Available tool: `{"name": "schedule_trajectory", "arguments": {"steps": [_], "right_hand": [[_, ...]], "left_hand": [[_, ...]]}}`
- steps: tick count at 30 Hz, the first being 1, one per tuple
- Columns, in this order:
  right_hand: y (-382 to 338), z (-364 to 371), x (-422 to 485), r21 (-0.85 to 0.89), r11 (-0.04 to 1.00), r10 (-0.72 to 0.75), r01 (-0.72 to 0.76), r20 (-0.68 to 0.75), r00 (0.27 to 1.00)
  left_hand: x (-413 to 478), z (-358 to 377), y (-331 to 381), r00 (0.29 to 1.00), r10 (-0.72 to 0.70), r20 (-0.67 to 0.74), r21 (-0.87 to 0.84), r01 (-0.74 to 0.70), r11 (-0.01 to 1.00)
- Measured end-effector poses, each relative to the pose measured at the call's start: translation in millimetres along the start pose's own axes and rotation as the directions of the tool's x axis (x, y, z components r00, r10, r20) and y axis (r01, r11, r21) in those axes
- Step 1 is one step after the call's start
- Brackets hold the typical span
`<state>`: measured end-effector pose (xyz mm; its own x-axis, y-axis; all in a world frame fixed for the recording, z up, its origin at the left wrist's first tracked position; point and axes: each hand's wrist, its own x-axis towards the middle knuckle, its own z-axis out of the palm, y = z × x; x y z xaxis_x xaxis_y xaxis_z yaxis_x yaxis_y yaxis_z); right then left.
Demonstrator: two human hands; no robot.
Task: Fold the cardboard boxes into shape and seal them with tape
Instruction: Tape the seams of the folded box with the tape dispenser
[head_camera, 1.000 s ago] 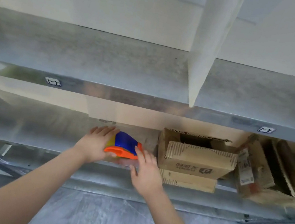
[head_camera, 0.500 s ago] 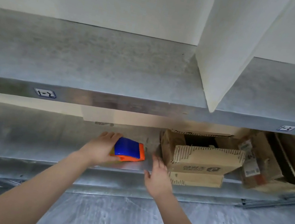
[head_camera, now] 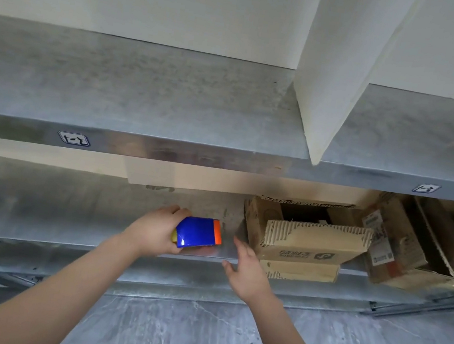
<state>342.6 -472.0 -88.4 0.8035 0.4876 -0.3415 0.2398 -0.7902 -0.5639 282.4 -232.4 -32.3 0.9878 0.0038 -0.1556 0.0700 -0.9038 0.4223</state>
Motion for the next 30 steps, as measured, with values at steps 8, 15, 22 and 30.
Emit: {"name": "schedule_trajectory", "arguments": {"steps": [8, 15, 22, 30], "right_hand": [[-4, -3, 6, -0.019, 0.999, -0.038, 0.038, -0.006, 0.999], [-35, -21, 10, 0.131, 0.982, -0.139, 0.136, 0.010, 0.990], [-61, -56, -19, 0.501, 0.857, -0.196, 0.118, 0.104, 0.975], [-36, -90, -58, 0.908, 0.412, -0.107, -0.077, 0.132, 0.985]], "left_hand": [[-10, -44, -15, 1.000, 0.005, 0.005, -0.133, -0.004, 0.991], [-38, -90, -22, 0.999, 0.033, -0.041, -0.216, -0.041, 0.975], [-52, -110, 11, 0.983, 0.171, -0.063, -0.229, -0.181, 0.956], [-54, -116, 71, 0.953, 0.292, -0.087, -0.204, -0.304, 0.931]]}}
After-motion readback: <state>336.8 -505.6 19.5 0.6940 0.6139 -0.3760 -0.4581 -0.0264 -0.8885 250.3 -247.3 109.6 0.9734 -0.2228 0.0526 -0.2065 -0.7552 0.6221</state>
